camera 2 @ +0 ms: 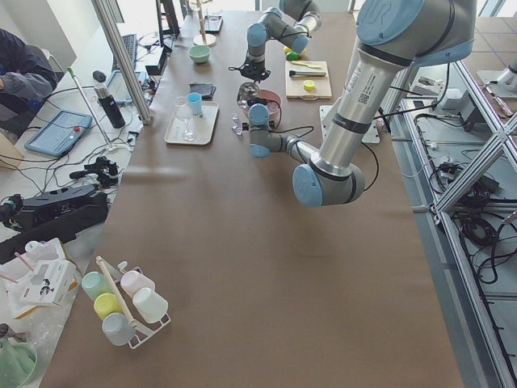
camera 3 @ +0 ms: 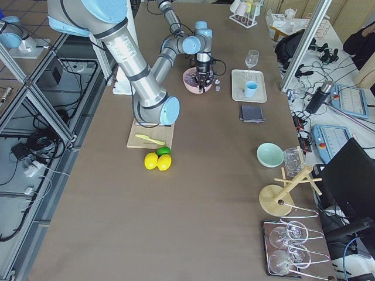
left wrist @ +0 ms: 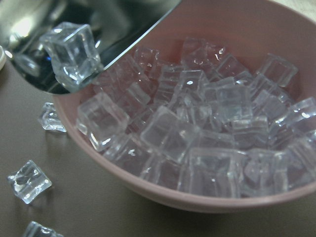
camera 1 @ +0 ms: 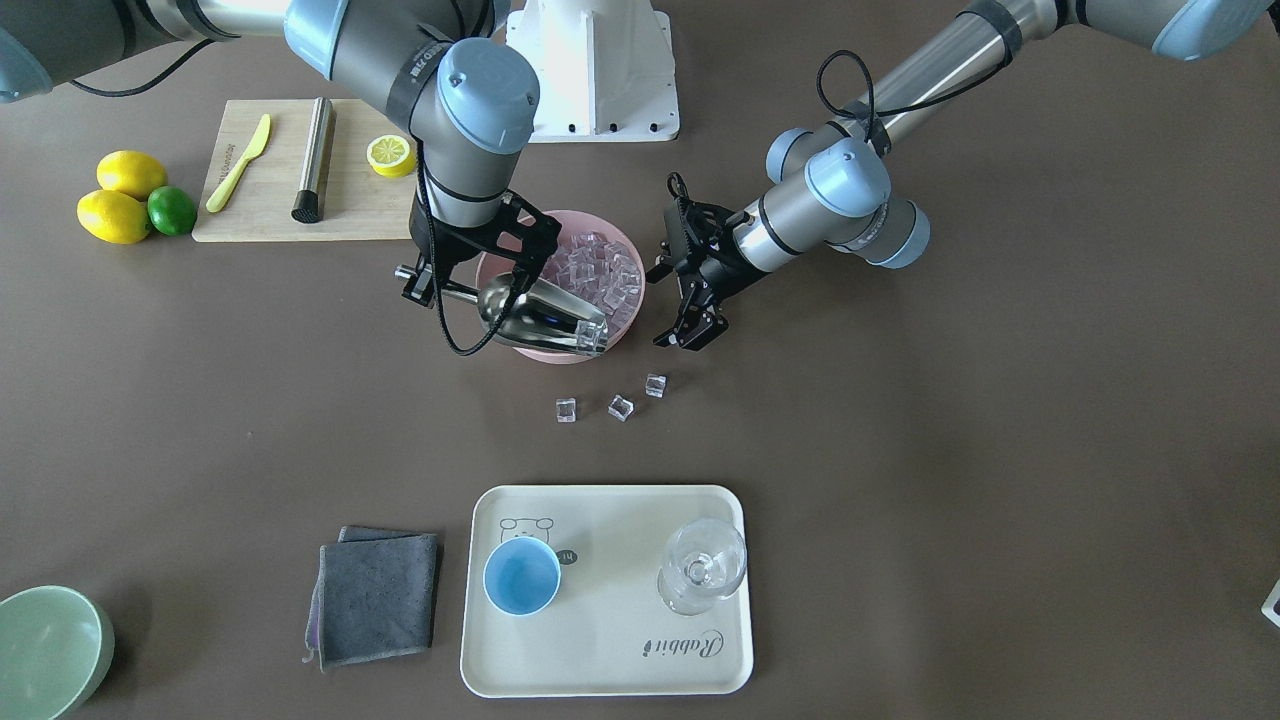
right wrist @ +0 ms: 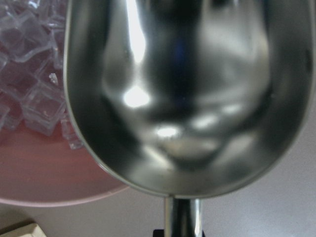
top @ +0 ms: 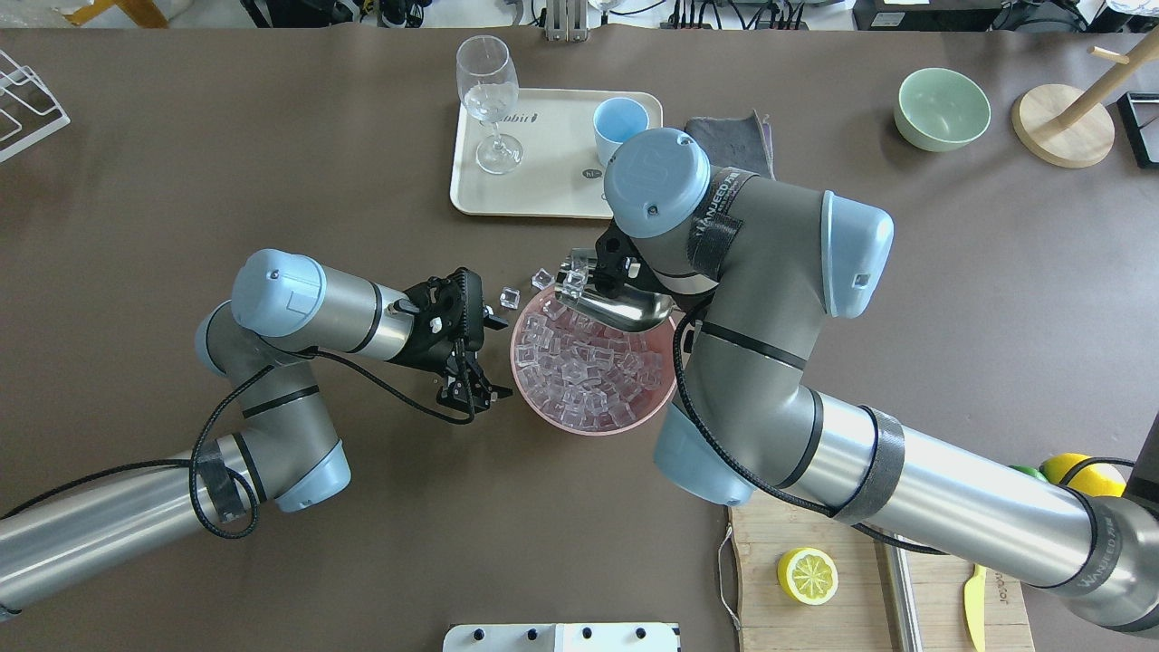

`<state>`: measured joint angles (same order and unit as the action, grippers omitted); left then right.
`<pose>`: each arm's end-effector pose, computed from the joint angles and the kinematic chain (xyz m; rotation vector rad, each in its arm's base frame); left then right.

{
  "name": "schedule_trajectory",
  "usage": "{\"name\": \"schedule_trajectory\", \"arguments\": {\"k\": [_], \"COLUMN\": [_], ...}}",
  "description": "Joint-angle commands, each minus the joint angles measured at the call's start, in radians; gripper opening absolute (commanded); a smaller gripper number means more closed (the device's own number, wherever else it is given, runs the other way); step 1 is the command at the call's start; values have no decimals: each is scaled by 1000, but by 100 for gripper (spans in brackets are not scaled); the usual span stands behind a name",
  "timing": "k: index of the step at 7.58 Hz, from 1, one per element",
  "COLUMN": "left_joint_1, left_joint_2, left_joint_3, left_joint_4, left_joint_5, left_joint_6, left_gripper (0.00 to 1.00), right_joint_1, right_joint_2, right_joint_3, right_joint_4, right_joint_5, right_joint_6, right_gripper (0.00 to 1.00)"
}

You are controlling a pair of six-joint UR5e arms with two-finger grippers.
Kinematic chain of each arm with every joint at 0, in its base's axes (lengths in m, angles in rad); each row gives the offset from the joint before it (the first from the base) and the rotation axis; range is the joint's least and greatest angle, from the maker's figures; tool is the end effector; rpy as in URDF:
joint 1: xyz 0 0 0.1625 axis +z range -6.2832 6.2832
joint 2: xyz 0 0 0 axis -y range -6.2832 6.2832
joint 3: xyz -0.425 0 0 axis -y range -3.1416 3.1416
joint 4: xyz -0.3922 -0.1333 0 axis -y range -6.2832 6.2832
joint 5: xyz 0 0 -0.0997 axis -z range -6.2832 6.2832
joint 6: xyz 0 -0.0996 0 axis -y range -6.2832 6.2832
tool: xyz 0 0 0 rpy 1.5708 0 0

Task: Put ice in cup with scoop
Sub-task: 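Drag the scoop through the ice cubes while the left gripper steadies the bowl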

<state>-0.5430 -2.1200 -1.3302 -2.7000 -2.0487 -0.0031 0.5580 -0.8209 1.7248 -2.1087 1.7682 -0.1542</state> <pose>0.5510 -0.4347 0.3188 1.1049 1.1083 1.1646 -0.4999 -0.4461 0.2208 0.2660 -0.3498 -1.1856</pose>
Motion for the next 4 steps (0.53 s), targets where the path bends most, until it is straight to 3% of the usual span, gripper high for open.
{"name": "schedule_trajectory", "arguments": {"k": [1, 4], "left_joint_1": [0, 0], "left_joint_2": [0, 0], "left_joint_3": [2, 2], "left_joint_4": [2, 3], "left_joint_5": [-1, -1], "left_joint_6": [0, 0], "left_gripper": [98, 98], "right_joint_1": [-12, -10], "right_joint_2": [-20, -119], "right_joint_3": [22, 183], "right_joint_4": [77, 105], "right_joint_5": [2, 19], "right_joint_6": [62, 62], "right_gripper": [0, 0]}}
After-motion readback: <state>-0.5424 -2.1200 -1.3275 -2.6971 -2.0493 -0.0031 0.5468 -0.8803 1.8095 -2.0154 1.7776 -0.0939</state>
